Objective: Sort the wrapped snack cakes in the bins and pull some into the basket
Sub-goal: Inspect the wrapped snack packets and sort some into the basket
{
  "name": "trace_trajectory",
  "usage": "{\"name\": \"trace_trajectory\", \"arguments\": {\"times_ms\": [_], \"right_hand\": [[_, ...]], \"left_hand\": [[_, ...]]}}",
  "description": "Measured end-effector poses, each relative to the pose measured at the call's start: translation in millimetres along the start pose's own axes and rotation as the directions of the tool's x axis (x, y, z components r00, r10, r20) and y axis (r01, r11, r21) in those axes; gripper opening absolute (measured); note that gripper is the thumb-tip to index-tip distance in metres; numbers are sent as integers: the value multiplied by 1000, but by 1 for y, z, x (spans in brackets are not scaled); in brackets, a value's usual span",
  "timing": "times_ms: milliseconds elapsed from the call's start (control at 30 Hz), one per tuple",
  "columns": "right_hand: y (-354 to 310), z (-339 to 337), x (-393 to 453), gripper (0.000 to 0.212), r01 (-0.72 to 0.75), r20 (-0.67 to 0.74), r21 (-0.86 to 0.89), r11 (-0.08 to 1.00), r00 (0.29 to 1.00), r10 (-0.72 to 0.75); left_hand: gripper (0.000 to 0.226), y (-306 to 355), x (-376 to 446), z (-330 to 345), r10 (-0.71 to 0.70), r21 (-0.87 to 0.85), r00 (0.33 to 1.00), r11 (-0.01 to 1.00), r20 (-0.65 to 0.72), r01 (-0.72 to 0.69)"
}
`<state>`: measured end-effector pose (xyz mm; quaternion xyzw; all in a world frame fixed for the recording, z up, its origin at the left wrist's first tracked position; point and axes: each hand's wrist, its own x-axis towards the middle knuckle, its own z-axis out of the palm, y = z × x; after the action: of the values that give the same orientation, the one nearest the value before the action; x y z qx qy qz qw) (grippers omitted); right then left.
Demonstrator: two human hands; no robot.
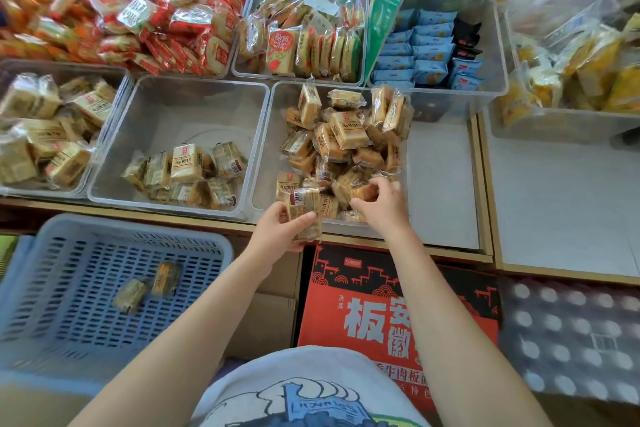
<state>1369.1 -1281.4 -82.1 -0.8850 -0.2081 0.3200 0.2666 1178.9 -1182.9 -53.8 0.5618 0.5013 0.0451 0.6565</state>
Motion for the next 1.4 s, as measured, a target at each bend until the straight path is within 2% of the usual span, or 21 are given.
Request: {"name": "trace_trajectory", "arguments": {"times_ms": [100,200,333,400,567,700,767,867,1033,1133,1400], "right_hand": [[-1,0,-5,51,72,3,50,996,997,-73],[-1,-1,-7,46,122,33,181,976,991,-130],[-12,-3,-21,50,135,30,470,872,985,-169],[-22,-2,-35,50,134,70,568,812,975,-210],[-46,17,-77,23,-38,303,709,704,918,-255],[-57,37,-113,35,-220,424,792,570,869,-253],[-61,49,-127,40,-221,446,776,591,855,-266],[-76,67,-146,55,-166,425,724,669,872,-244],[-115,108,-178,44,-140,375,714,686,904,-205],[-138,132,-192,26,-120,363,698,706,909,-205],[-180,193,-214,39,-35,293,654,756,933,-209]], "left_hand": [[28,-1,-9,1,-38,-17,999,999,-10,38],[29,-2,-17,0,-60,-63,998,996,-8,59],[35,-7,-28,-7,-92,-260,994,960,61,105],[37,-10,-36,-11,-98,-352,992,928,85,122],[36,-19,-61,-34,-87,-381,993,918,81,111],[52,-30,-84,-66,-43,-366,995,928,92,74],[47,-38,-92,-82,-33,-370,994,927,100,68],[36,-50,-103,-108,-23,-414,993,908,115,69],[32,-62,-114,-159,16,-425,991,904,135,43],[28,-67,-117,-193,20,-421,994,907,106,27],[25,-82,-119,-260,23,-336,998,942,65,0]]}}
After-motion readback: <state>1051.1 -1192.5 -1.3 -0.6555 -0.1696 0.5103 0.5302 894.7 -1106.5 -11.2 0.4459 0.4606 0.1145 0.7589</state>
